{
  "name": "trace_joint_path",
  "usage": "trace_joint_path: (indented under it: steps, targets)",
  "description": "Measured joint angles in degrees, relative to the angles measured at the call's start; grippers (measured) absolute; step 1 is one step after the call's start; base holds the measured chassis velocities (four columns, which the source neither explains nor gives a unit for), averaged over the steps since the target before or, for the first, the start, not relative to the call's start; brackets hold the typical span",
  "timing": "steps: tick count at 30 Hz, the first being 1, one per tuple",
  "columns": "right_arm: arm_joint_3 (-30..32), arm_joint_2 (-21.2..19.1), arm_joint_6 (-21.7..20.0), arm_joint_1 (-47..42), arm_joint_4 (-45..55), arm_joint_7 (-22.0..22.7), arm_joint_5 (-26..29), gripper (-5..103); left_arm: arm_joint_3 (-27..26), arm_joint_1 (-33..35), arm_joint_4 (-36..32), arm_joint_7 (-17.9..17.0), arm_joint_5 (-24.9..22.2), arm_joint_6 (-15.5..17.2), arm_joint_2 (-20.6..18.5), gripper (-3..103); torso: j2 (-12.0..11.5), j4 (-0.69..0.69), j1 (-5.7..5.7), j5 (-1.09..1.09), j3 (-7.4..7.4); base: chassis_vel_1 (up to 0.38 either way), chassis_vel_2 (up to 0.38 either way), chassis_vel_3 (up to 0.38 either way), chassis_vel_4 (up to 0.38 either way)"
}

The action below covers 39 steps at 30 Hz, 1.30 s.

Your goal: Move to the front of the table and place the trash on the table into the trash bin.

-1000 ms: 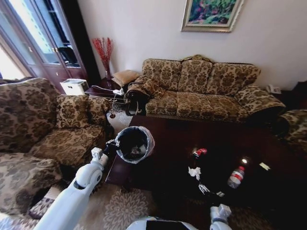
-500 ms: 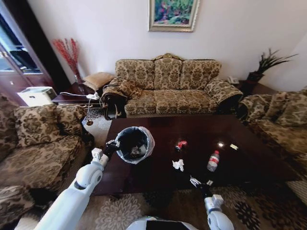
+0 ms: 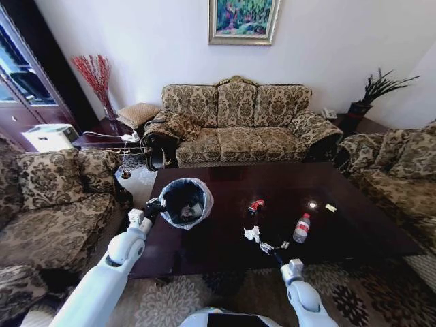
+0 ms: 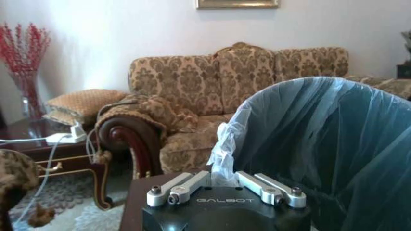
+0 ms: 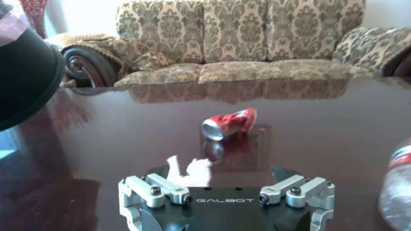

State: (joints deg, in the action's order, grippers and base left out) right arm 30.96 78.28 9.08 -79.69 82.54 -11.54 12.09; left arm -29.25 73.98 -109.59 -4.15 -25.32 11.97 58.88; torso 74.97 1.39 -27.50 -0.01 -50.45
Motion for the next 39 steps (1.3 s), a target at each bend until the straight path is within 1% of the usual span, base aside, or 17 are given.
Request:
trace_joint_path:
  steps: [4, 9, 13, 17, 20, 21, 22, 23, 25, 26, 27, 28, 30, 31, 35, 37, 39]
  targets:
    - [-0.2, 0.9, 0.5, 0.5, -1.7, -1.4, -0.8, 100, -0.5, 0.2, -0.2, -0.7, 0.3, 0.7, 0.0, 1, 0.0, -0.01, 0.01, 0.01, 0.0, 0.0, 0.0, 0.0, 0.0]
    - [-0.7, 2.5, 0.8, 2.5, -4.4, -1.9, -1.7, 100, -1.0, 0.6, -0.7, -0.7, 0.0, 0.9, 0.1, 1, 0.0, 0.0, 0.01, 0.01, 0.0, 0.0, 0.0, 0.0, 0.0]
    - [-1.3, 2.8, 0.7, 3.6, -5.4, -2.0, -1.9, 100, -1.0, 0.7, -1.0, -0.6, -0.2, 0.9, 0.4, 1, 0.0, -0.01, 0.01, 0.0, 0.0, 0.0, 0.0, 0.0, 0.0]
    - [-1.9, 3.0, 0.6, 5.1, -7.0, -1.8, -2.1, 100, -1.0, 0.8, -1.0, -0.5, -0.3, 0.9, 0.5, 1, 0.0, -0.01, 0.01, 0.01, 0.0, 0.0, 0.0, 0.0, 0.0]
    - [-2.3, 3.1, 0.5, 6.5, -8.2, -0.7, -2.2, 100, -0.9, 0.8, -1.0, -0.5, -0.4, 1.0, 0.4, 1, 0.0, -0.01, 0.01, 0.0, 0.0, 0.0, 0.0, 0.0, 0.0]
    - [-2.5, 3.1, 0.5, 7.1, -8.8, -0.5, -2.3, 103, -0.8, 0.8, -1.0, -0.5, -0.5, 1.1, 0.3, 1, 0.0, -0.01, 0.01, 0.01, 0.0, 0.0, 0.0, 0.0, 0.0]
    - [-2.5, 3.1, 0.5, 7.5, -9.2, -0.3, -2.3, 100, -0.8, 0.8, -1.0, -0.5, -0.6, 1.2, 0.2, 1, 0.0, -0.01, 0.01, 0.01, 0.0, 0.0, 0.0, 0.0, 0.0]
    - [-2.5, 3.1, 0.5, 7.5, -9.2, -0.3, -2.3, 100, -0.8, 0.8, -1.0, -0.5, -0.6, 1.2, 0.2, 1, 0.0, -0.01, 0.01, 0.01, 0.0, 0.0, 0.0, 0.0, 0.0]
    - [-2.8, 3.1, 0.5, 8.3, -10.4, 0.0, -2.6, 90, -0.7, 0.8, -1.0, -0.5, -0.8, 1.5, 0.0, 1, 0.0, -0.01, 0.01, 0.01, 0.0, 0.0, 0.0, 0.0, 0.0]
    - [-2.8, 3.1, 0.5, 8.3, -10.4, 0.0, -2.6, 90, -0.7, 0.8, -1.0, -0.5, -0.8, 1.5, 0.0, 1, 0.0, -0.01, 0.01, 0.01, 0.0, 0.0, 0.0, 0.0, 0.0]
    - [-2.8, 3.1, 0.5, 8.6, -10.8, 0.1, -2.8, 84, -0.7, 0.8, -1.0, -0.5, -0.9, 1.5, 0.0, 1, 0.0, -0.01, 0.01, 0.01, 0.0, 0.0, 0.0, 0.0, 0.0]
    - [-2.8, 3.1, 0.5, 8.8, -11.2, 0.1, -2.9, 84, -0.7, 0.8, -1.0, -0.5, -1.0, 1.6, 0.0, 1, 0.0, -0.01, 0.01, 0.01, 0.0, 0.0, 0.0, 0.0, 0.0]
    - [-3.0, 3.2, 0.5, 9.5, -12.1, 0.1, -3.2, 74, -0.6, 0.7, -1.0, -0.5, -1.1, 1.6, -0.1, 1, 0.0, -0.01, 0.0, 0.01, 0.0, 0.0, 0.0, 0.0, 0.0]
    - [-3.0, 3.2, 0.5, 9.5, -12.1, 0.1, -3.2, 74, -0.6, 0.7, -1.0, -0.5, -1.1, 1.6, -0.1, 1, 0.0, -0.01, 0.0, 0.01, 0.0, 0.0, 0.0, 0.0, 0.0]
    - [-3.5, 3.5, 0.0, 10.1, -12.1, 0.4, -3.2, 52, -0.6, 0.5, -1.0, -0.5, -1.2, 1.7, -0.4, 1, 0.0, -0.01, 0.01, 0.01, 0.0, 0.0, 0.0, 0.0, 0.0]
    - [-3.6, 3.5, -0.1, 10.2, -12.1, 0.5, -3.1, 52, -0.6, 0.5, -1.1, -0.5, -1.2, 1.7, -0.5, 1, 0.0, -0.01, 0.0, 0.0, 0.0, 0.0, 0.0, 0.0, 0.0]
    - [-3.8, 3.6, -0.1, 10.3, -12.3, 0.7, -3.1, 43, -0.6, 0.5, -1.2, -0.5, -1.5, 1.7, -0.8, 1, 0.0, -0.01, 0.01, 0.01, 0.0, 0.0, 0.0, 0.0, 0.0]
